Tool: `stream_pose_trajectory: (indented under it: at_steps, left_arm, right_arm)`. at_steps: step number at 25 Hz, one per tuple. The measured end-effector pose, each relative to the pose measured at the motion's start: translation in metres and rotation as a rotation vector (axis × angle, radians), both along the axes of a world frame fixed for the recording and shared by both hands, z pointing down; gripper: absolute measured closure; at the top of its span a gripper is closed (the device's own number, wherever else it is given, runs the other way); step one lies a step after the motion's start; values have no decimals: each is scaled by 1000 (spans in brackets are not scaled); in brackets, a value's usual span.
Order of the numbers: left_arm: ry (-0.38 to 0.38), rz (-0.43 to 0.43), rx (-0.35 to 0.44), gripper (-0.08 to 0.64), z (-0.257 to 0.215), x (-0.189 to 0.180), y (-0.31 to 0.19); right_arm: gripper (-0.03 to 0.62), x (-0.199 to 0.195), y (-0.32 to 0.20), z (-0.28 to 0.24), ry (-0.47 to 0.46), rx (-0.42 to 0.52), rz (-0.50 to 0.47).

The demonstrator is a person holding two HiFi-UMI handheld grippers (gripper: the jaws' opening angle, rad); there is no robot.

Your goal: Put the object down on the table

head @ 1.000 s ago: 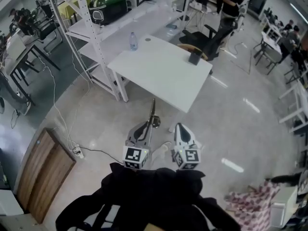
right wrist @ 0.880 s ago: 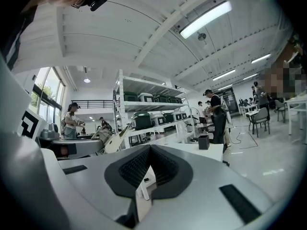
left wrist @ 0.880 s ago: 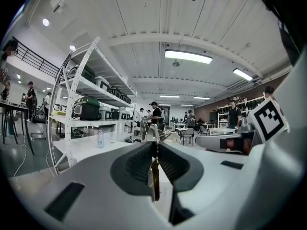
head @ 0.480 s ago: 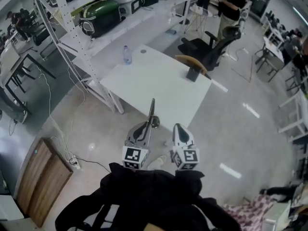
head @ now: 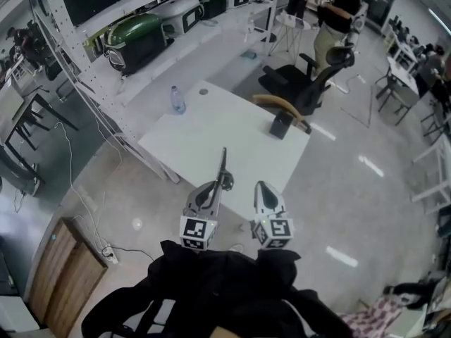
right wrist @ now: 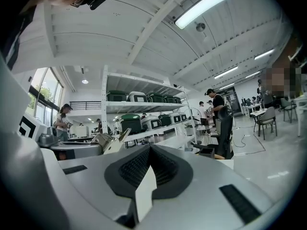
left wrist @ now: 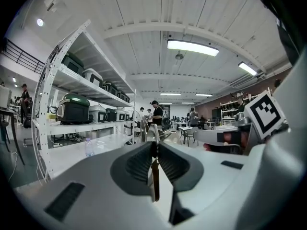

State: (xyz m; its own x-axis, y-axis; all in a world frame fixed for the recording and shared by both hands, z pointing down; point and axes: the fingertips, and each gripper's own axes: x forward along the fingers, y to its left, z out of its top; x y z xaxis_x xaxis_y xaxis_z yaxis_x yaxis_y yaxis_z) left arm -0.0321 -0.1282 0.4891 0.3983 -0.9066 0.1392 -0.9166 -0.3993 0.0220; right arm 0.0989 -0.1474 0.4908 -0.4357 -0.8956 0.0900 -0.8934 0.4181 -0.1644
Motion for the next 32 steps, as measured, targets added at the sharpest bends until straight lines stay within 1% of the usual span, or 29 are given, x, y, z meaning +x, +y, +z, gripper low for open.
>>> stream_pose_trajectory:
  at_steps: [6, 11, 16, 22, 25, 28, 31, 32]
  left_arm:
    - [-25, 24, 1, 523, 9, 1, -23]
    - [-23, 55, -7, 523, 14, 1, -38]
    - [-34, 95, -8, 523, 3, -6, -63]
    - [-41, 100, -33, 523, 4, -19, -78]
    - [-61, 101, -40, 523, 12, -28, -85]
    - [-61, 100, -51, 523, 17, -32, -92]
    - [-52, 102, -74, 523, 23, -30, -99]
    - [-61, 108, -77, 523, 27, -30, -101]
  right_arm:
    - [589, 4, -18, 9, 16, -19, 17]
    - [589, 2, -27, 17, 22, -36, 34]
    - [589, -8, -44, 10, 11, -45, 55]
    - [589, -19, -56, 12, -4, -41, 63]
    - [589, -24, -58, 17, -2, -49, 73]
    - [589, -27, -59, 15, 2, -67, 78]
    - [589, -21, -59, 27, 7, -97, 101]
    - [590, -19, -60, 30, 9, -105, 108]
